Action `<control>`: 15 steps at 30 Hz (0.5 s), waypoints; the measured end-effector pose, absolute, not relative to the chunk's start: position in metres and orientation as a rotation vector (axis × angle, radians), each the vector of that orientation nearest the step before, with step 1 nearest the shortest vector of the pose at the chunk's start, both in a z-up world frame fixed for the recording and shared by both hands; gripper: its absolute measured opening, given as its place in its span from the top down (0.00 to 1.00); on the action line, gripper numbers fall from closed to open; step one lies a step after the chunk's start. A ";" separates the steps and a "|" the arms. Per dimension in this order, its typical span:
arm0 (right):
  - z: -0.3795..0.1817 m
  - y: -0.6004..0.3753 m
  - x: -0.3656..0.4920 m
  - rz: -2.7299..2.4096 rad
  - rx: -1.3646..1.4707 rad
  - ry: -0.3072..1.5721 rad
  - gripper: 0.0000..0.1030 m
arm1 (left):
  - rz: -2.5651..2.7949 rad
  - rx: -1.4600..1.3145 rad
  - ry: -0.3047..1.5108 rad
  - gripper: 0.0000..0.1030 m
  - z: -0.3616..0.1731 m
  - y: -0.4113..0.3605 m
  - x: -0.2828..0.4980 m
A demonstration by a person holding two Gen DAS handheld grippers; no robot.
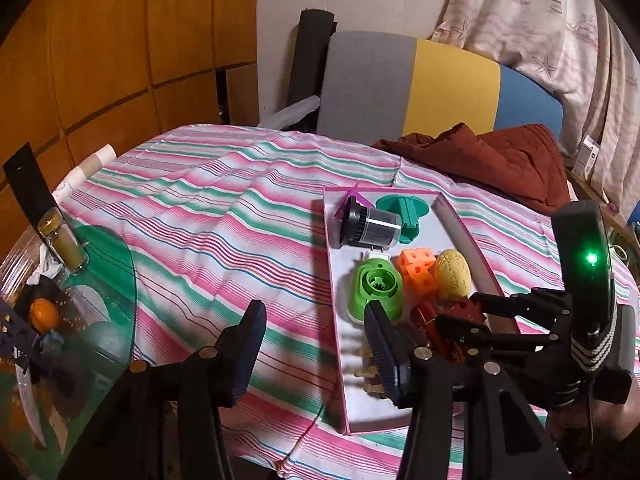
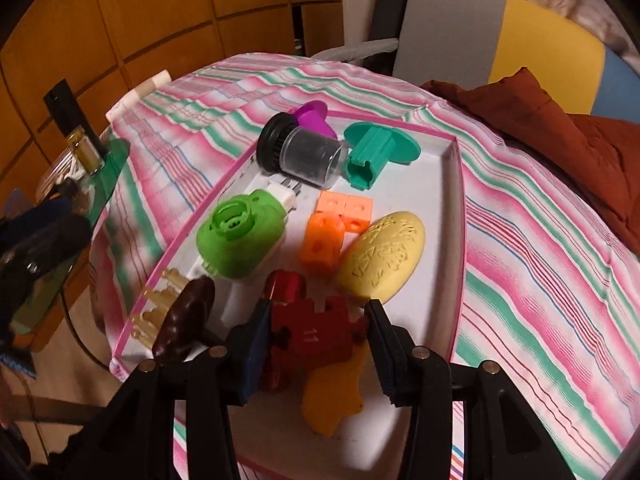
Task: Organize rigid objects
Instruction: 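Carry the red puzzle piece into the tray with the right gripper, then open the right gripper to release the red puzzle piece and withdraw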
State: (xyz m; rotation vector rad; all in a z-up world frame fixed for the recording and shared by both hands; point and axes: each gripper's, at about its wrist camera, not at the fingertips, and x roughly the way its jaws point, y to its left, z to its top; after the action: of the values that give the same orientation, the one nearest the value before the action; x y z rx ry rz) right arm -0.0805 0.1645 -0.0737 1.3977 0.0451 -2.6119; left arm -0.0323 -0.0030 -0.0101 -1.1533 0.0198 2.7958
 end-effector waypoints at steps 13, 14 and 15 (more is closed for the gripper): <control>-0.046 0.166 -0.051 -2.838 1.230 0.021 0.14 | 2.897 -1.107 0.004 0.50 0.000 -0.002 -0.021; -0.044 0.166 -0.048 -2.861 1.219 0.020 0.14 | 2.910 -1.099 -0.003 0.50 0.000 -0.003 -0.019; -0.041 0.167 -0.043 -2.888 1.206 0.018 0.14 | 2.927 -1.086 -0.005 0.50 0.000 -0.003 -0.017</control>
State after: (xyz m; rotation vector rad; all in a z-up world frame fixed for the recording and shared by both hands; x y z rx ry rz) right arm -0.0432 0.1667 -0.0411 1.2062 0.0182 -2.8879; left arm -0.0173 -0.0034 0.0005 -1.0856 -0.0054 2.9266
